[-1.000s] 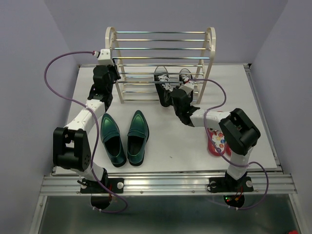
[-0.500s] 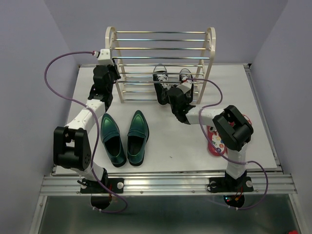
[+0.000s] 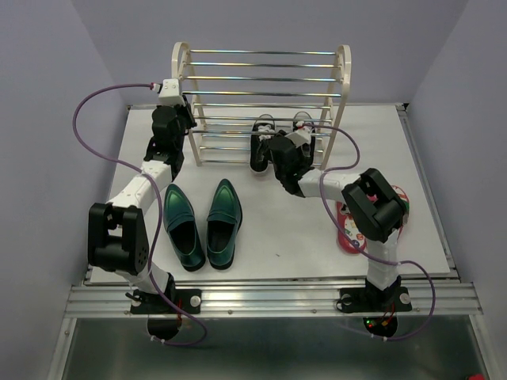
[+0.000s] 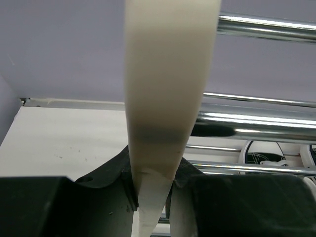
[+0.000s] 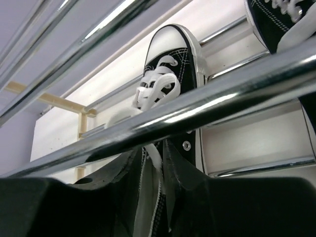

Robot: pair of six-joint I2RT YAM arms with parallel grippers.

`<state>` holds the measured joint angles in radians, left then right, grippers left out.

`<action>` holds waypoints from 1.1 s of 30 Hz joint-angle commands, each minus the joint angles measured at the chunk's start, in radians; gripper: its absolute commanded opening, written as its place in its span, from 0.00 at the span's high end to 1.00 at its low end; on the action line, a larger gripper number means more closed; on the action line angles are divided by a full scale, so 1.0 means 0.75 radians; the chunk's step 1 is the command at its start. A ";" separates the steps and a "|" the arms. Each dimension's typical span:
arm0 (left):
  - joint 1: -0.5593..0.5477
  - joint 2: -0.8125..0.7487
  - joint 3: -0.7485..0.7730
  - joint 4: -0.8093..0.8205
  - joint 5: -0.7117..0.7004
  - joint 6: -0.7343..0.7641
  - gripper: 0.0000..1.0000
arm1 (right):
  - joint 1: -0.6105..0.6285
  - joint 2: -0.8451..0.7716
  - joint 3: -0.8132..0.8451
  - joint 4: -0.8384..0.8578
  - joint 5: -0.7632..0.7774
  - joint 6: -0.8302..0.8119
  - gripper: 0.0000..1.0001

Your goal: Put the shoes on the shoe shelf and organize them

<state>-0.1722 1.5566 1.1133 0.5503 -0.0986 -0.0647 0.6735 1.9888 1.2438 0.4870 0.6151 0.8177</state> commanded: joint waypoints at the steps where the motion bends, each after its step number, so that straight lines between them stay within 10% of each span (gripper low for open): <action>1: -0.004 0.046 -0.012 -0.096 0.060 -0.210 0.88 | -0.006 0.011 0.072 0.103 0.082 0.020 0.67; 12: -0.004 0.025 -0.024 -0.098 0.046 -0.214 0.88 | -0.006 -0.056 0.088 -0.056 -0.033 -0.063 0.00; 33: -0.004 -0.008 -0.028 -0.104 0.017 -0.268 0.76 | -0.019 -0.717 -0.355 -0.819 -0.198 -0.291 0.00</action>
<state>-0.1703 1.5558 1.1133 0.5495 -0.1055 -0.0803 0.6720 1.5105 1.0435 -0.0010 0.4702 0.6403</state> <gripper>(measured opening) 0.313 0.998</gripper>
